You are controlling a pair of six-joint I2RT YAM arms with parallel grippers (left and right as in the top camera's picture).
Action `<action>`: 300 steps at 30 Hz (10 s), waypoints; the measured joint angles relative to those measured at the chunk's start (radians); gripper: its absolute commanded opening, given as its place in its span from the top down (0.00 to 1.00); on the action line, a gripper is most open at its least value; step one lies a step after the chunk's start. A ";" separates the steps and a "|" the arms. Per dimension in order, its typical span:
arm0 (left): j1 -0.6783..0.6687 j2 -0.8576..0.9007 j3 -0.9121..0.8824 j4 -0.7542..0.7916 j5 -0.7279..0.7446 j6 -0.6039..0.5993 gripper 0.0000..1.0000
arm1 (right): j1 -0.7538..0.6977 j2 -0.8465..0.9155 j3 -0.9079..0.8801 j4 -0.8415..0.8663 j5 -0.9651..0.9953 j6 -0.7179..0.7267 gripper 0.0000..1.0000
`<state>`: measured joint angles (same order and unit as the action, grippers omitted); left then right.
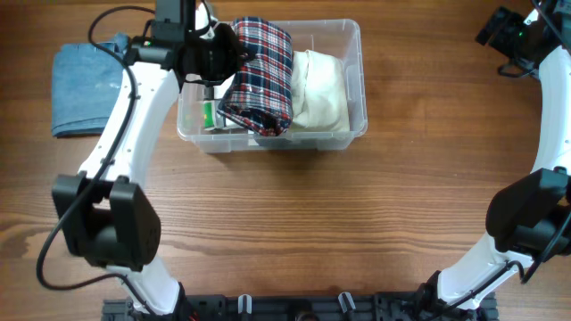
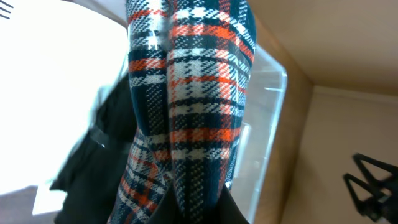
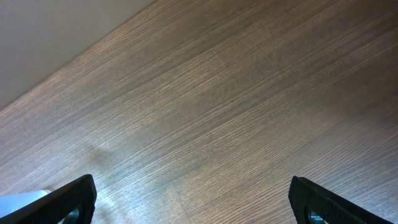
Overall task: Pack container
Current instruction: 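Carry the plaid shirt right into the container, then release the plaid shirt in the container and withdraw left gripper, then move the left gripper to the blue denim garment and grasp it, then lift the denim garment and carry it into the container, then lower the denim garment onto the plaid shirt and release, then press and smooth the denim flat inside the container with the left gripper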
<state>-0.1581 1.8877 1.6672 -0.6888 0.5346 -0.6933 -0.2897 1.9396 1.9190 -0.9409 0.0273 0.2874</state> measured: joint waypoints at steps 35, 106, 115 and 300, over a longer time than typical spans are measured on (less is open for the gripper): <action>-0.003 0.096 0.000 -0.016 -0.122 0.071 0.44 | 0.000 0.000 0.000 0.000 0.000 0.000 0.00; 0.818 0.382 0.080 0.171 -0.163 0.955 0.01 | 0.000 0.000 0.000 0.000 0.000 0.000 0.00; 0.786 0.411 0.080 0.165 -0.146 0.945 0.04 | 0.000 0.000 0.000 0.001 0.000 0.000 0.00; -0.022 0.227 0.344 -0.069 -0.101 0.655 0.96 | 0.000 0.000 0.000 0.001 0.000 0.000 0.00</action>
<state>-0.1799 2.1143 2.0117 -0.7578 0.4339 -0.0383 -0.2897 1.9396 1.9190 -0.9398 0.0273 0.2874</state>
